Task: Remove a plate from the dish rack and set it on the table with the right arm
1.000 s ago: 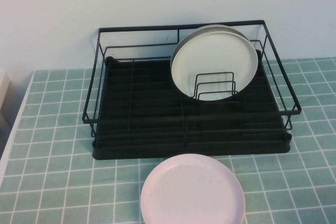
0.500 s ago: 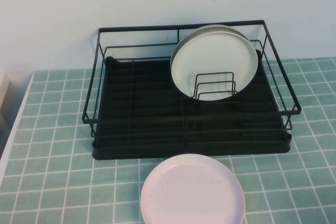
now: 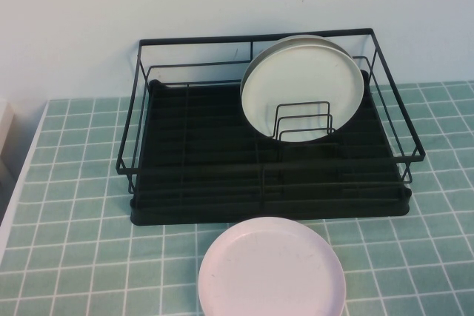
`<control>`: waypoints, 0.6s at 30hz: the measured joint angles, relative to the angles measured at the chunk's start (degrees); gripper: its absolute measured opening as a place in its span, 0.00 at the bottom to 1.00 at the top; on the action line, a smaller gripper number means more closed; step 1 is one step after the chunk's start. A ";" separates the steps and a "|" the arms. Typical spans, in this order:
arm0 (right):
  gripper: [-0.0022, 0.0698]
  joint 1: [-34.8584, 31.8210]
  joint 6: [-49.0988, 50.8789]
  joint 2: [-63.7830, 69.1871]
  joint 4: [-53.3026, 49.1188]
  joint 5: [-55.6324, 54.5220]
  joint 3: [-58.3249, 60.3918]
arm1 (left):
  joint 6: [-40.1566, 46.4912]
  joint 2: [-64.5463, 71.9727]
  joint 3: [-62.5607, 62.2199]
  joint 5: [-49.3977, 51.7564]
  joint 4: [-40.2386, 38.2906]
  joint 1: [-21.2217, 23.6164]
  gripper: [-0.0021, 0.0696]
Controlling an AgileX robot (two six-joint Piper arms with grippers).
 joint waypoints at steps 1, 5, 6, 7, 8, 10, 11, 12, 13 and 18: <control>0.03 0.21 0.00 0.00 0.00 0.00 0.00 | 0.00 0.00 0.00 0.00 0.00 0.00 0.02; 0.03 0.85 0.00 0.00 0.09 0.00 0.00 | 0.00 0.00 0.00 0.00 0.00 0.00 0.02; 0.03 0.85 0.00 0.00 0.09 0.00 0.00 | 0.00 0.00 0.00 0.00 0.00 0.00 0.02; 0.03 0.85 0.00 0.00 0.09 0.00 0.00 | 0.00 0.00 0.00 0.00 0.00 0.00 0.02; 0.03 0.85 0.00 0.00 0.09 0.00 0.00 | 0.00 0.00 0.00 0.00 0.00 0.00 0.02; 0.03 0.85 0.00 0.00 0.09 0.00 0.00 | 0.00 0.00 0.00 0.00 0.00 0.00 0.02; 0.03 0.85 0.00 0.00 0.09 0.00 0.00 | 0.00 0.00 0.00 0.00 0.00 0.00 0.02; 0.03 0.85 0.00 0.00 0.09 0.00 0.00 | 0.00 0.00 0.00 0.00 0.00 0.00 0.02; 0.03 0.85 0.00 0.00 0.09 0.00 0.00 | 0.00 0.00 0.00 0.00 0.00 0.00 0.02; 0.03 0.85 0.00 0.00 0.09 0.00 0.00 | 0.00 0.00 0.00 0.00 0.00 0.00 0.02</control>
